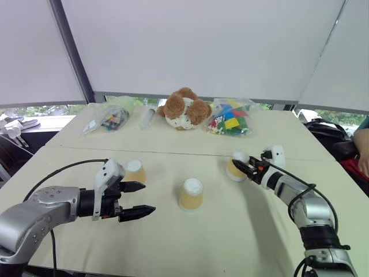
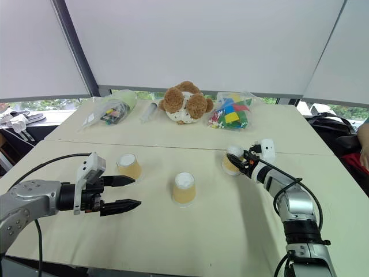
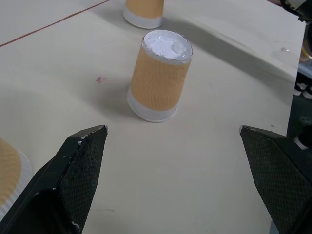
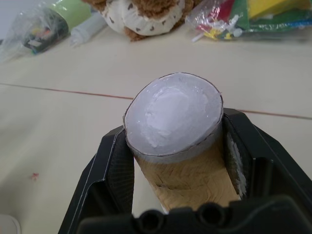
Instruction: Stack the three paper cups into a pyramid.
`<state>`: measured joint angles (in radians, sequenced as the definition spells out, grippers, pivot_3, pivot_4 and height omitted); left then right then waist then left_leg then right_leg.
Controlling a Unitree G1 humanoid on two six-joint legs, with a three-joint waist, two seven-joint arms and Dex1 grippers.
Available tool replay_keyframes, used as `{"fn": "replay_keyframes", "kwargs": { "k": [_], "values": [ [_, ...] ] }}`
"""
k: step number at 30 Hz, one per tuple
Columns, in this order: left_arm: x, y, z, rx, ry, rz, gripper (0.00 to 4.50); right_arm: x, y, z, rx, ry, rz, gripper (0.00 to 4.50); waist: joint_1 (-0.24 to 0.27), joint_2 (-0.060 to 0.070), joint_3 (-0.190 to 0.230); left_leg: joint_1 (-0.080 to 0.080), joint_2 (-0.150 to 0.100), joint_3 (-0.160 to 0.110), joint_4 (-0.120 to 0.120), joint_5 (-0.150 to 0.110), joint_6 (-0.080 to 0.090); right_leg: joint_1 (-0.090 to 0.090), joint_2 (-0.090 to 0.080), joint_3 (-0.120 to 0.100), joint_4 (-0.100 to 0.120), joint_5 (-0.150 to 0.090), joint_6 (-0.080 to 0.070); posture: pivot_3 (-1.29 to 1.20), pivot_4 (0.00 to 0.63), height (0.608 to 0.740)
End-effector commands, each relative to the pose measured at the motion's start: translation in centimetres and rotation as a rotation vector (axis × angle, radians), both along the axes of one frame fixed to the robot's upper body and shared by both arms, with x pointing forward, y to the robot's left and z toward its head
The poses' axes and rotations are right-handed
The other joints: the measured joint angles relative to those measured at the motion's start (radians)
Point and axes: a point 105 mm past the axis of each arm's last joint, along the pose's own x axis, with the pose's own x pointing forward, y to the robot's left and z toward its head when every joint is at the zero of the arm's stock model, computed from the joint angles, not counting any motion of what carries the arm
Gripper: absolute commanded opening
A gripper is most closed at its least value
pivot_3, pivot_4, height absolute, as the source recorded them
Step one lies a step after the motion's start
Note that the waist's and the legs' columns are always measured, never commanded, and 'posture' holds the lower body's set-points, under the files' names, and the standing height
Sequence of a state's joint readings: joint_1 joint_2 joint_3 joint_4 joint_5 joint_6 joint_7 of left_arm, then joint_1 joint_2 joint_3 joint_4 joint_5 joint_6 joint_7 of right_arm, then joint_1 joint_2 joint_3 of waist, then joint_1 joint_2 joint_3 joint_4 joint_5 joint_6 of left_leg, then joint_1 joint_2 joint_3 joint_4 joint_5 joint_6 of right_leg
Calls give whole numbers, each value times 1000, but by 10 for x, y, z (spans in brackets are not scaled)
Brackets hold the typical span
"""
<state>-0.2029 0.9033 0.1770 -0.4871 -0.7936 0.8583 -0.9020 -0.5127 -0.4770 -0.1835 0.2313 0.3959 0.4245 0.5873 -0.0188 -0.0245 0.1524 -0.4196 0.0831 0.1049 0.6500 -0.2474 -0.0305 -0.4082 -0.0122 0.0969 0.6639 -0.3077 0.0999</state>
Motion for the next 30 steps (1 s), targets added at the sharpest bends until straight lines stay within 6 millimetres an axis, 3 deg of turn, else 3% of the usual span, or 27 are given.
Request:
{"fn": "replay_keyframes", "kwargs": {
  "k": [1, 6, 11, 30],
  "values": [
    [-2, 1, 5, 14, -38, -3, 4500, -24, 12, 27, -1, -81, 146, 2157, 4, 0, 0, 0, 0, 0, 0, 0, 0, 0, 0, 0, 0, 0, 0, 0, 150, 739],
    [-2, 3, 3, 26, -27, -10, 4500, -72, 32, 3, -105, 24, 325, 2157, 5, 0, 0, 0, 0, -1, 0, 0, 0, 0, 0, -1, -1, 0, 0, 0, 150, 739],
    [-2, 3, 0, 29, -20, -20, 4500, -94, 44, -7, -117, 75, 386, 2157, -1, 0, 0, 1, 0, -1, 0, 0, 0, 1, 0, 0, 0, 0, 0, 0, 150, 739],
    [0, 6, -10, 41, 3, -12, 4500, -98, 78, -17, -65, 92, 459, 2157, 1, 0, 0, 1, 0, -1, 0, 0, 0, 1, 0, 0, 0, 0, -1, 0, 150, 739]
  ]
}}
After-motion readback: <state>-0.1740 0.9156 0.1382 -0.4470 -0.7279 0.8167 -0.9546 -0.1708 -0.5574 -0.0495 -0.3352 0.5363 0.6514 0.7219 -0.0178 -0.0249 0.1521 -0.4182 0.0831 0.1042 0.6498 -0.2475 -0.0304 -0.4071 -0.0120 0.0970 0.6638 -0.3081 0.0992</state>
